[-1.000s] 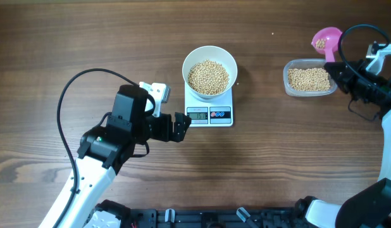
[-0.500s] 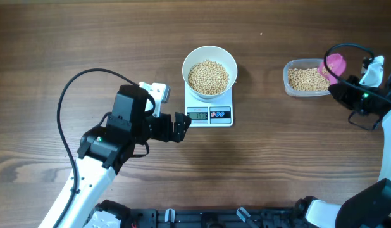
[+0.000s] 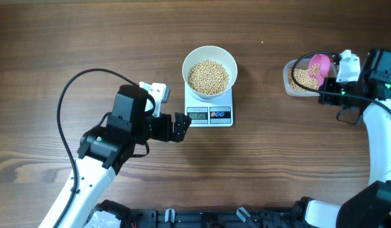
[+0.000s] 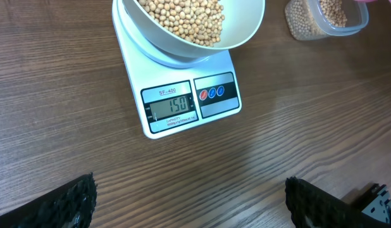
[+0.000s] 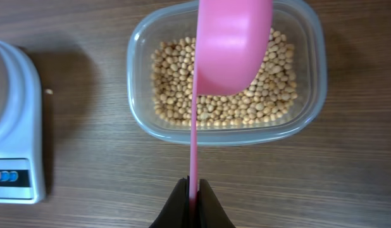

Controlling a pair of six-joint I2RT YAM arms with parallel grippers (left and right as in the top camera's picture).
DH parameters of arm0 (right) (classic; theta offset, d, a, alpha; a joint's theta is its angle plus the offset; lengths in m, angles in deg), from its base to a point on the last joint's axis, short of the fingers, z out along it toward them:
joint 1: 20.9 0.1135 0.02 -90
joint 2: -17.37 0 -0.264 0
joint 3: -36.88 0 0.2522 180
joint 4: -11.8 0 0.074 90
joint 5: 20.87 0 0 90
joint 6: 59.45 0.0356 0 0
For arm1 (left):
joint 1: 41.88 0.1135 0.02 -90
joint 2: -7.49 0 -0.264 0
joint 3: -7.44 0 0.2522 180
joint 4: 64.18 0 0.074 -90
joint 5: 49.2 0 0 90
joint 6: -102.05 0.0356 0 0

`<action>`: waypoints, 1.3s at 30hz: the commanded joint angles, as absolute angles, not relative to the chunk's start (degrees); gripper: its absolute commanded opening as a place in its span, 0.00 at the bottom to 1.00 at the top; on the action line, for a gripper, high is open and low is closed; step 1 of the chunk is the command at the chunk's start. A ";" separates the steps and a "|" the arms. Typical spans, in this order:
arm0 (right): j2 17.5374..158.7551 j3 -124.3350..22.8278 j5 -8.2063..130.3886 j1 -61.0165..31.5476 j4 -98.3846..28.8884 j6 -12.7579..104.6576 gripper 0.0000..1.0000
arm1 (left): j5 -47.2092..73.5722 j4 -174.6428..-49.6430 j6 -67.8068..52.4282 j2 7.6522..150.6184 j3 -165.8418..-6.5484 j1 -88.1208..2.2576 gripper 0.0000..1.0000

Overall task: Scoop item into bowl and weigh 150g on scale
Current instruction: 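Carry the pink scoop right and lower it into the soybean tub, then open the right gripper to release the scoop in the tub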

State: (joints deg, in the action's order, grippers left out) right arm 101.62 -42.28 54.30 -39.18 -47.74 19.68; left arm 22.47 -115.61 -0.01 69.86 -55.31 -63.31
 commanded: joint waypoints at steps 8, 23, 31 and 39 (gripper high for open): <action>102.36 -42.85 63.92 -37.08 -46.58 14.02 0.04 | 22.23 -115.43 0.93 69.86 -55.09 -63.53 1.00; 102.36 -42.85 67.20 -34.20 -46.15 12.77 0.22 | 22.25 -115.43 0.93 69.86 -55.09 -63.53 1.00; 101.99 -43.11 67.22 -34.24 -42.58 20.33 0.66 | 22.23 -115.43 0.93 69.86 -55.09 -63.53 1.00; 99.46 -45.67 67.24 -34.64 -42.21 20.53 1.00 | 22.23 -115.43 0.93 69.86 -55.09 -63.53 1.00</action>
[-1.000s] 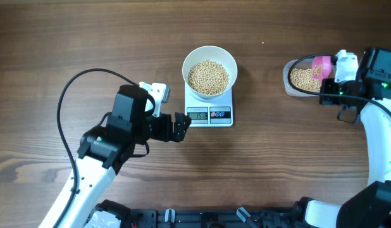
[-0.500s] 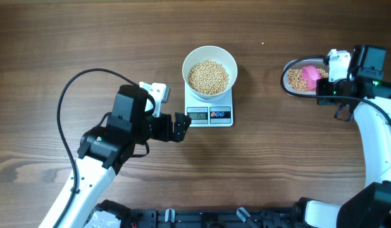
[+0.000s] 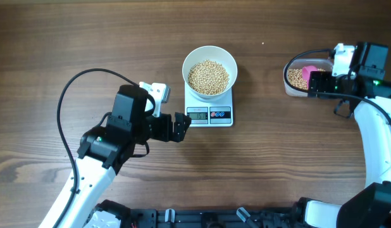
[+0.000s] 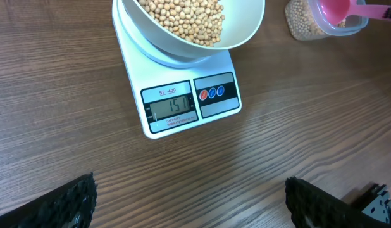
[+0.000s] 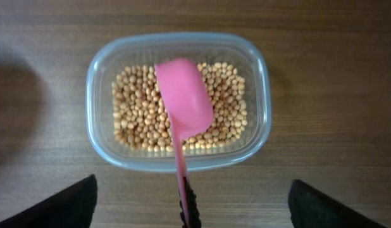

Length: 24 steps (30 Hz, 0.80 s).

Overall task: Scoop item into bowl and weigh 150g on scale
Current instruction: 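Open the right gripper to release the scoop in the tub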

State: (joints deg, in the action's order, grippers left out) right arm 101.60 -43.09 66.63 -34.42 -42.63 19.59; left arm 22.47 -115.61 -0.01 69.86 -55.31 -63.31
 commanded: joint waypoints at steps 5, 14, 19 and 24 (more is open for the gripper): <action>97.77 -47.86 67.22 -36.56 -42.06 21.95 1.00 | 22.23 -115.43 0.93 69.86 -55.09 -63.53 1.00; 87.39 -48.62 67.20 -37.91 -41.62 23.90 1.00 | 22.25 -115.43 0.93 69.86 -55.09 -63.53 1.00; 80.38 -48.62 65.50 -37.91 -42.87 27.55 1.00 | 22.23 -115.43 0.93 69.86 -55.09 -63.53 1.00; 74.61 -48.60 58.30 -37.89 -51.41 30.23 1.00 | 22.23 -115.43 0.93 69.86 -55.09 -63.53 1.00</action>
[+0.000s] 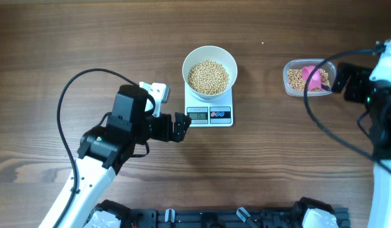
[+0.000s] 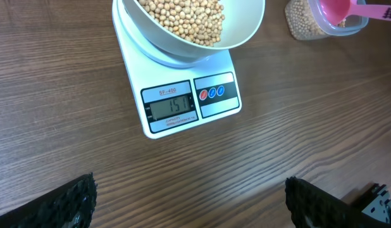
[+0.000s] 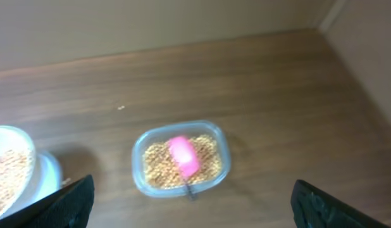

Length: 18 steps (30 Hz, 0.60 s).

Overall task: Scoop item into bowl and weigh 150g on scale
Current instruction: 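Open the right gripper to release the scoop in the tub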

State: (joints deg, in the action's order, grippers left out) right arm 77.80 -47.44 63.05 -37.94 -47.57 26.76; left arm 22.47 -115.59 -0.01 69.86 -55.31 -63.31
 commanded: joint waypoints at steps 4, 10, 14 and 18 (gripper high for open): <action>69.51 -48.60 58.76 -37.89 -58.71 30.91 0.99 | 22.25 -115.43 0.93 69.86 -55.09 -63.53 1.00; 64.44 -48.60 58.74 -37.85 -61.60 38.23 1.00 | 22.23 -115.43 0.93 69.86 -55.09 -63.53 1.00; 64.44 -48.54 58.76 -37.85 -63.89 38.45 1.00 | 22.23 -115.43 0.91 69.86 -55.09 -63.53 1.00; 63.96 -48.54 58.81 -36.60 -65.53 38.65 1.00 | 22.25 -115.43 0.93 69.86 -55.09 -63.53 1.00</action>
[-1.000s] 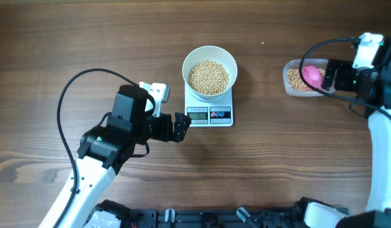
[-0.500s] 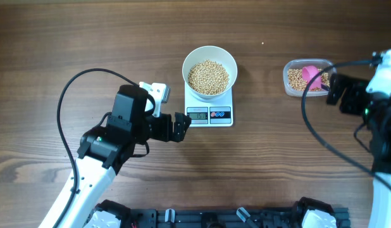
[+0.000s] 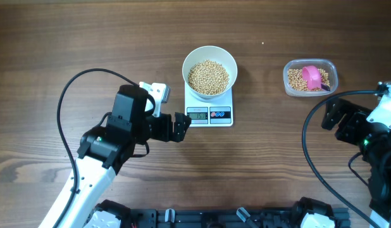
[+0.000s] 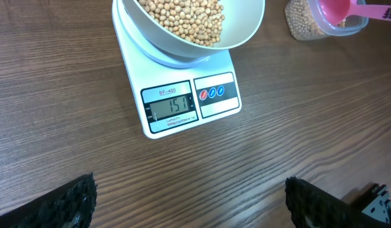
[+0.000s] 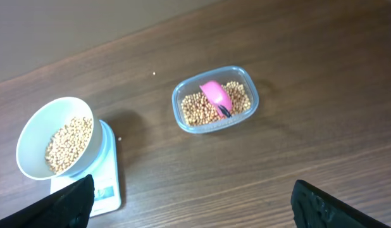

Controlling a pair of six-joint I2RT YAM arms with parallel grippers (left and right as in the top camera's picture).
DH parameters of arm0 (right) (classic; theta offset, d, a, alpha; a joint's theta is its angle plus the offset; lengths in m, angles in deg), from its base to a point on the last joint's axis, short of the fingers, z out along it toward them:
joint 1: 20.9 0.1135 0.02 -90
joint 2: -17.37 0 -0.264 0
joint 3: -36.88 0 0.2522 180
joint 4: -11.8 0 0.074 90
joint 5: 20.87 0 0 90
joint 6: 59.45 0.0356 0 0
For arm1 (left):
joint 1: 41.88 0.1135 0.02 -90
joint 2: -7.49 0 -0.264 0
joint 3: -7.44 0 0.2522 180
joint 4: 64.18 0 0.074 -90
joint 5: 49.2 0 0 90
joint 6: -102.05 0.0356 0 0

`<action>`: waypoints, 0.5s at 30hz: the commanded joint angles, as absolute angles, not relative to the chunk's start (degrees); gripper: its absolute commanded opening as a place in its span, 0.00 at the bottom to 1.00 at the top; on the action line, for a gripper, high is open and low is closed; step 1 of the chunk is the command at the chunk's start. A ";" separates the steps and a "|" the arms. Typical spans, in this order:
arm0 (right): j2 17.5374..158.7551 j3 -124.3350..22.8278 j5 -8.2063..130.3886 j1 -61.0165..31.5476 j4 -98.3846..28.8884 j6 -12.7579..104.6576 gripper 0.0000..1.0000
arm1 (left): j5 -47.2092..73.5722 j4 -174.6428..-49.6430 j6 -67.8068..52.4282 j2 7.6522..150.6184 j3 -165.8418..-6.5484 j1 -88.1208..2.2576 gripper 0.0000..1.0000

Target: Scoop item into bowl and weigh 150g on scale

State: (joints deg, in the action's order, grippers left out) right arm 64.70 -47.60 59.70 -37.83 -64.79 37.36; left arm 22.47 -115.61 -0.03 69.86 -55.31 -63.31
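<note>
A white bowl (image 3: 210,75) full of soybeans sits on the white scale (image 3: 209,114), whose display (image 4: 174,106) reads 151. At the right a clear tub (image 3: 310,77) holds more beans, with the pink scoop (image 3: 313,77) lying in it, handle toward the front right. My left gripper (image 3: 180,126) stands open just left of the scale with nothing between its fingers. My right gripper (image 3: 340,120) is open and empty, pulled back to the near right, well clear of the tub.
The tub also shows in the right wrist view, tub (image 5: 215,106), with the bowl (image 5: 55,137) to its left. A single stray bean (image 3: 262,43) lies on the wood behind the tub. Black cables loop over the table beside both arms.
My right arm has drawn back from beside the tub toward the near right edge. The scoop stays in the tub. The left arm and the scale reading of 151 are unchanged.
First my right gripper was shut on the scoop's handle over the tub, with the scale at 150. Then the gripper was open and the scoop lay in the beans, with the scale at 151. It then stood farther back, and now stands well away.
</note>
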 commanded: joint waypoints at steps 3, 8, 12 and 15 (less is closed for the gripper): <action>63.15 -48.54 58.76 -32.25 -65.73 38.67 1.00 | 22.23 -115.43 0.93 69.86 -55.09 -63.53 1.00; 61.75 -48.54 58.76 -22.81 -65.86 38.37 1.00 | 22.23 -115.43 0.93 69.86 -55.09 -63.53 1.00; 61.67 -48.54 58.74 -20.54 -65.93 37.05 1.00 | 22.23 -115.43 0.93 69.86 -55.09 -63.53 1.00; 61.69 -48.51 58.76 -20.54 -66.01 36.09 1.00 | 22.23 -115.43 0.93 69.86 -55.09 -63.53 1.00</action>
